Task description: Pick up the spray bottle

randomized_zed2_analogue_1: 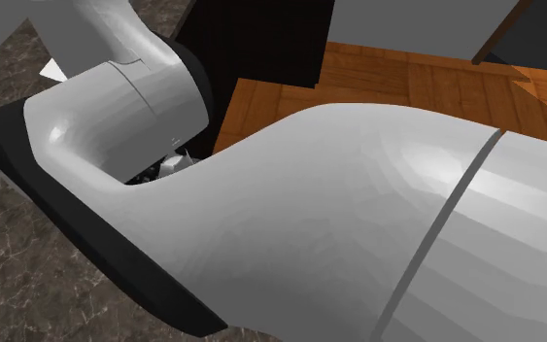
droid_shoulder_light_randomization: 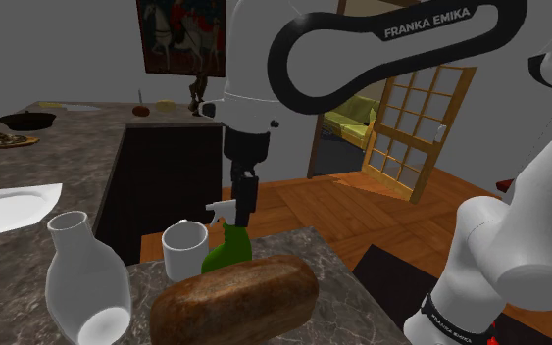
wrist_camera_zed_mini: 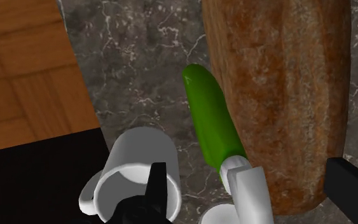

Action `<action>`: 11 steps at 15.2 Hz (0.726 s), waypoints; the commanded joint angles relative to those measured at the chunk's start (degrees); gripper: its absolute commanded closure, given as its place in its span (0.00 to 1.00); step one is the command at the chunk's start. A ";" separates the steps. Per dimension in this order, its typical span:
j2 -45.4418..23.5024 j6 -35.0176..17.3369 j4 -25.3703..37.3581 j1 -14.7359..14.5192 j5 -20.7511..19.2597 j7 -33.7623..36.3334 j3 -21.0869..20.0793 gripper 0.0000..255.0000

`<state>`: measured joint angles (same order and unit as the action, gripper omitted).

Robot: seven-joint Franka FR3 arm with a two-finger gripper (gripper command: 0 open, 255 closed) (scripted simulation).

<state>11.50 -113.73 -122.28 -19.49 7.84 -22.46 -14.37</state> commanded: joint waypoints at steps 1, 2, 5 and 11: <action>0.04 -0.52 -0.51 -0.04 0.05 -0.01 -0.05 0.00; 0.09 -0.52 -0.56 -0.05 0.06 -0.01 -0.05 1.00; 0.08 -0.54 -0.58 -0.04 0.06 -0.03 -0.03 1.00; 0.04 -0.52 -0.51 -0.04 0.04 -0.01 -0.04 1.00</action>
<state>11.57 -114.27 -122.80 -19.52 7.88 -22.48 -14.40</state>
